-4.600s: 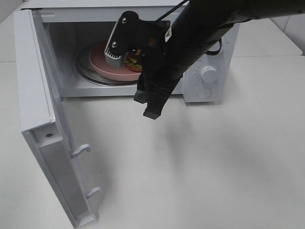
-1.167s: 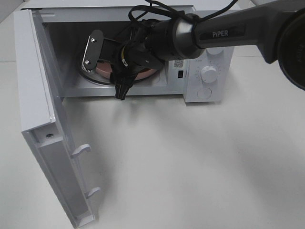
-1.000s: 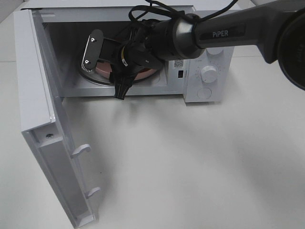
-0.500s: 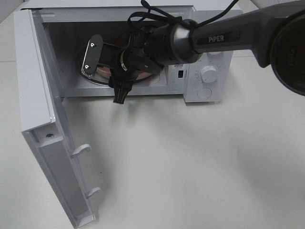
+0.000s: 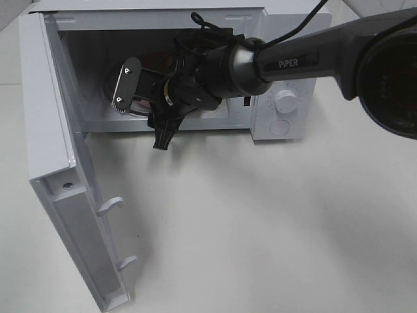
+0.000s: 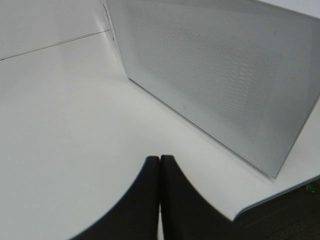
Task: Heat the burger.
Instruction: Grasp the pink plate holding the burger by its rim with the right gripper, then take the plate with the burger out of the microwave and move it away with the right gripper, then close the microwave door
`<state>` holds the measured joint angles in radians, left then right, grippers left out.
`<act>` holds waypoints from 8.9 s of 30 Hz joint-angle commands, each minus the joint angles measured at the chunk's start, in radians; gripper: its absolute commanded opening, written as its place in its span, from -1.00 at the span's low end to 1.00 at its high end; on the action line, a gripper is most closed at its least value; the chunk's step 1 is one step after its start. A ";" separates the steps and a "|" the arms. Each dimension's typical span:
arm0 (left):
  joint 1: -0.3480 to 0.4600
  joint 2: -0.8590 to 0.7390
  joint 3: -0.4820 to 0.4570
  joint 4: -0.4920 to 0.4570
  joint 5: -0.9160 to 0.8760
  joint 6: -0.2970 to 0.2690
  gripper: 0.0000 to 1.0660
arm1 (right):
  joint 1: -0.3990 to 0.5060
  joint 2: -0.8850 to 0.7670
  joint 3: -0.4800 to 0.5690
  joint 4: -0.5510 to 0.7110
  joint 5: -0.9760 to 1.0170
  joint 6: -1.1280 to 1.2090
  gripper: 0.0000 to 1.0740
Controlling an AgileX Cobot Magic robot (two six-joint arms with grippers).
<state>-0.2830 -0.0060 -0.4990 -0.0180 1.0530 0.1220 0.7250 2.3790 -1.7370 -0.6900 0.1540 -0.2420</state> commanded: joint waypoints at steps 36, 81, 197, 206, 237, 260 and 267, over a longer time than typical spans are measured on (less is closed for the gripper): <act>0.001 -0.019 0.002 0.000 -0.013 -0.004 -0.99 | -0.001 0.000 -0.006 0.025 0.124 -0.046 -1.00; 0.001 -0.019 0.002 0.000 -0.013 -0.002 -0.99 | 0.081 -0.395 0.388 0.299 0.379 -0.849 -1.00; 0.001 -0.019 0.002 -0.001 -0.013 -0.002 -0.99 | -0.420 -1.215 1.189 0.460 0.265 0.214 0.33; 0.001 -0.019 0.002 -0.001 -0.013 -0.003 -0.99 | -0.422 -1.215 1.021 0.536 0.602 0.334 0.38; 0.001 -0.019 0.002 0.000 -0.013 -0.002 -0.99 | -0.642 -1.484 0.999 0.614 0.782 0.385 0.38; 0.001 -0.019 0.002 -0.002 -0.014 0.003 -0.99 | -0.642 -2.253 1.188 0.668 0.817 0.223 0.37; 0.001 0.003 -0.014 -0.004 -0.030 0.021 -0.99 | -0.642 -2.393 1.225 0.681 0.839 0.199 0.37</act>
<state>-0.2830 -0.0030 -0.5040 -0.0180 1.0440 0.1360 0.0890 0.0040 -0.5130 -0.0100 0.9890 -0.0260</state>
